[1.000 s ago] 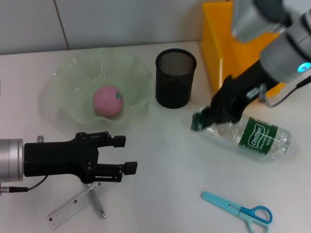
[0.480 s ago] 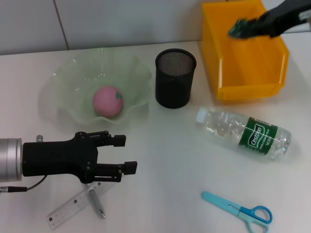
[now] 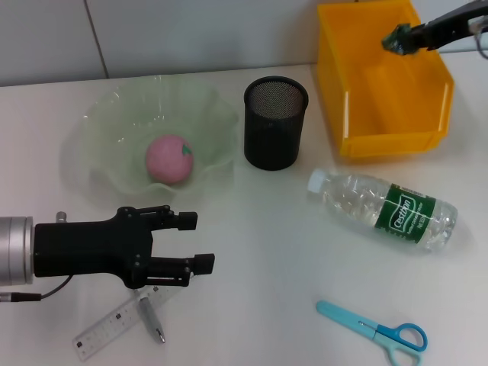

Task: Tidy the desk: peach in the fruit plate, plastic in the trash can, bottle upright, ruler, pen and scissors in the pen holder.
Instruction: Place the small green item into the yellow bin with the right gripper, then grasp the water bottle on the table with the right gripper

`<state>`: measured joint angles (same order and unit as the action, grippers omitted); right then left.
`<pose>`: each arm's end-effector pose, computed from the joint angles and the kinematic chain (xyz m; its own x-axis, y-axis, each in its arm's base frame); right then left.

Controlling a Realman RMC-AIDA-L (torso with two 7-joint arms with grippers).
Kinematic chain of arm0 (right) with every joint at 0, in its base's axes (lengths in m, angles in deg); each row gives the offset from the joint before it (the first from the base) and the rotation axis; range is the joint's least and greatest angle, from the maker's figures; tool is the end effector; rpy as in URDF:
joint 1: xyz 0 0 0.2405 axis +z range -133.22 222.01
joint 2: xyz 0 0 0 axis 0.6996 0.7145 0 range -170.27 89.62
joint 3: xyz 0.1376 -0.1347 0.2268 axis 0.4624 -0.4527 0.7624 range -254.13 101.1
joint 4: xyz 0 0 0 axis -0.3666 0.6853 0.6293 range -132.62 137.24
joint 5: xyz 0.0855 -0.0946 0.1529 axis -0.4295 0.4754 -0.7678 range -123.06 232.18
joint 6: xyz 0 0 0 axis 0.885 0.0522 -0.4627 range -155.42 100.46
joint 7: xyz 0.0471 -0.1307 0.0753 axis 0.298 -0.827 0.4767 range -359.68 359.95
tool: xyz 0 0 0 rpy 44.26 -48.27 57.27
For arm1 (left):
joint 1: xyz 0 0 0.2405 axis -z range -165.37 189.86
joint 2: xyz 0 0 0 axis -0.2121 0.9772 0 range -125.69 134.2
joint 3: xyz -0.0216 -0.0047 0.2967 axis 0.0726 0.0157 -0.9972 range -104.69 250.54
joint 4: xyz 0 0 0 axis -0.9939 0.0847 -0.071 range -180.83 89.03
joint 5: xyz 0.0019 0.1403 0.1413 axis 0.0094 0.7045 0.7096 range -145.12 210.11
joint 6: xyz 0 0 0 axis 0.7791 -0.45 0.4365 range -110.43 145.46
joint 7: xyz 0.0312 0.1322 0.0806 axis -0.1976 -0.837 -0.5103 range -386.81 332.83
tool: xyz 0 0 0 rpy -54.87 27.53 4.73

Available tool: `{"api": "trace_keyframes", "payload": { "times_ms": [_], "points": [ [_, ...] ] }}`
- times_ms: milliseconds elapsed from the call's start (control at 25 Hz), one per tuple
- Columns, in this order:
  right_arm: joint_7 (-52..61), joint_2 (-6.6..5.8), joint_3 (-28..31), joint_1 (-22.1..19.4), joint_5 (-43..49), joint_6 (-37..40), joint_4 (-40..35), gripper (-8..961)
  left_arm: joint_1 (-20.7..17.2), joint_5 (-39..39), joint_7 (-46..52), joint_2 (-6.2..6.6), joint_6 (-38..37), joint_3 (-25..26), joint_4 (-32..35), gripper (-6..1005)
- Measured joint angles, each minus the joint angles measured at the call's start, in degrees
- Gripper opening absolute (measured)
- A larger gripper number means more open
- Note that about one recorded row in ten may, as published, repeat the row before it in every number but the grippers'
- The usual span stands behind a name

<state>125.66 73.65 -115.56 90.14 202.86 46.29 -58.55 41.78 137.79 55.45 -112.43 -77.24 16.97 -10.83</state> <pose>0.2439 0.4742 0.0859 0.7642 -0.5799 -0.2823 -0.6110 -0.5107 -0.6049 -0.2633 0.3163 -0.0481 0.7969 0.3858 0.4649 0.3892 -0.9164 0.0933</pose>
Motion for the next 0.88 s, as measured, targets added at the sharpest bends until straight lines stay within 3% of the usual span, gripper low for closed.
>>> {"api": "trace_keyframes", "payload": {
  "times_ms": [320, 760, 880],
  "points": [
    [0.05, 0.53, -1.39, 0.39, -0.06, -3.97, 2.32, 261, -0.08, 0.00, 0.00, 0.08, -0.35, 0.12, 0.33, 838],
    [0.27, 0.55, -1.39, -0.12, -0.61, -4.02, 1.34, 731, -0.18, 0.00, 0.00, 0.06, -0.35, 0.15, 0.45, 838],
    [0.29, 0.55, -1.20, -0.48, -1.75, -3.47, 0.49, 775, -0.18, 0.00, 0.00, 0.05, -0.35, 0.16, 0.45, 838]
  ]
}}
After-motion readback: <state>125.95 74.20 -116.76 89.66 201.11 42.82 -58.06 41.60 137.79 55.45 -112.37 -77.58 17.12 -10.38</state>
